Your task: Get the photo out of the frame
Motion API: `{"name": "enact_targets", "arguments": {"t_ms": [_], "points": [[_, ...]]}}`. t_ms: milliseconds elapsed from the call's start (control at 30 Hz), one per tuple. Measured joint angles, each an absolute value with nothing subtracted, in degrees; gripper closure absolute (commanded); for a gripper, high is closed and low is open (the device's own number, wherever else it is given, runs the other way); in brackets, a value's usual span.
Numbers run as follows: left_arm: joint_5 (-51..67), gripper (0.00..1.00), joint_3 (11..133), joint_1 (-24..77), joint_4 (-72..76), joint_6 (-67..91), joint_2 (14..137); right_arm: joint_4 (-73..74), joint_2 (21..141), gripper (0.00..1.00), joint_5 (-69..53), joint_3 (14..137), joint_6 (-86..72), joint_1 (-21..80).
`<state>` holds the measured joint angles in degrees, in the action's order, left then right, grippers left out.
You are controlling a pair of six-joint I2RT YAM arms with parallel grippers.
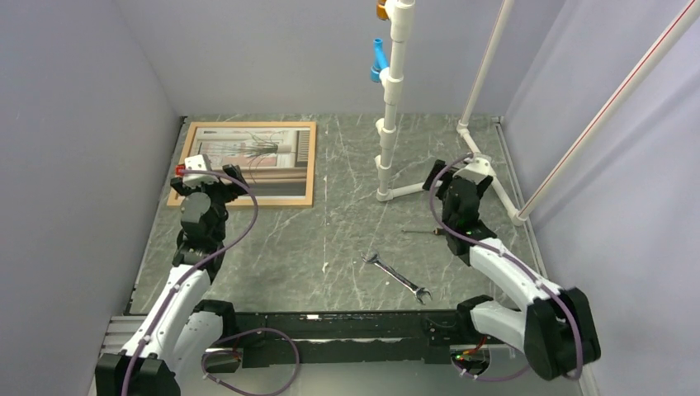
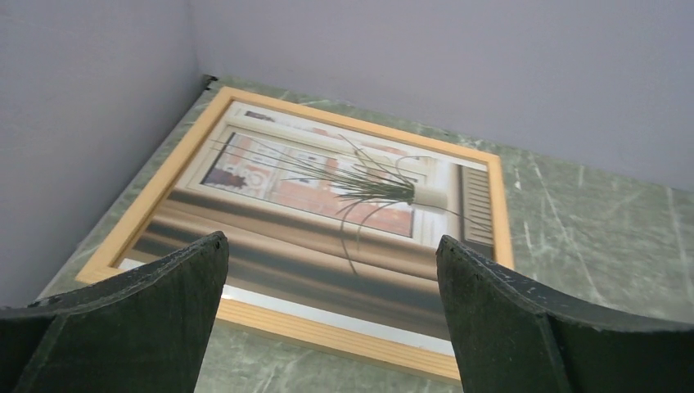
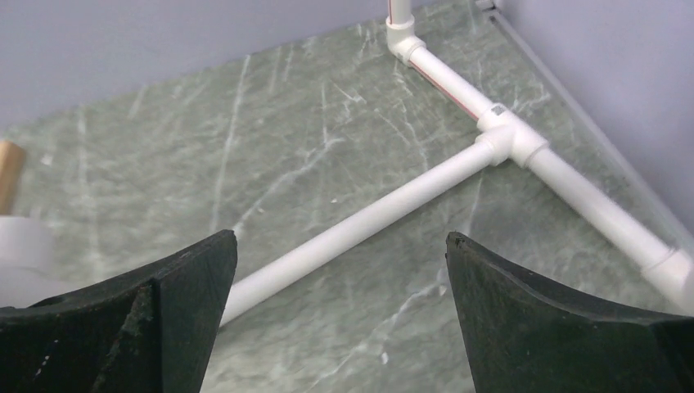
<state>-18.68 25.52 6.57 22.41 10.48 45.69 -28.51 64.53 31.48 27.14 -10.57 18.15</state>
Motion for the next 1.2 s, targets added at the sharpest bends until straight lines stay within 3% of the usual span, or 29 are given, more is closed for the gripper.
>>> {"name": "enact_targets", "arguments": {"t_ms": [233,400,500,700,800,1100,1200], "points": [[-12.6,0.01,31.5,6.6,12.9,13.1,44.4,-8.5,51.6,0.0,25.6,29.4,-22.5,17.7],[-7.2,0.01,34.3,6.6,8.7,13.0,44.1,-1.4,51.5,0.0,19.0,29.2,-25.8,20.1],[-6.0,0.01,38.0,6.6,3.1,12.8,46.4,2.3,55.5,0.0,17.7,29.2,-27.4,27.4],[-5.5,0.01,42.4,6.6,-5.1,11.7,51.7,3.4,64.1,0.05,21.1,31.1,-26.1,51.5],[-5.2,0.01,43.2,6.6,-8.7,11.0,53.3,2.4,71.9,0.05,22.0,36.4,-22.0,57.5],[-5.4,0.01,44.9,5.1,-15.5,10.0,56.5,-4.1,98.0,0.13,17.8,59.6,-4.7,59.1],[-4.1,0.01,46.3,3.5,-16.8,10.3,58.8,-5.1,105.9,0.23,13.5,67.9,0.3,57.9]]}}
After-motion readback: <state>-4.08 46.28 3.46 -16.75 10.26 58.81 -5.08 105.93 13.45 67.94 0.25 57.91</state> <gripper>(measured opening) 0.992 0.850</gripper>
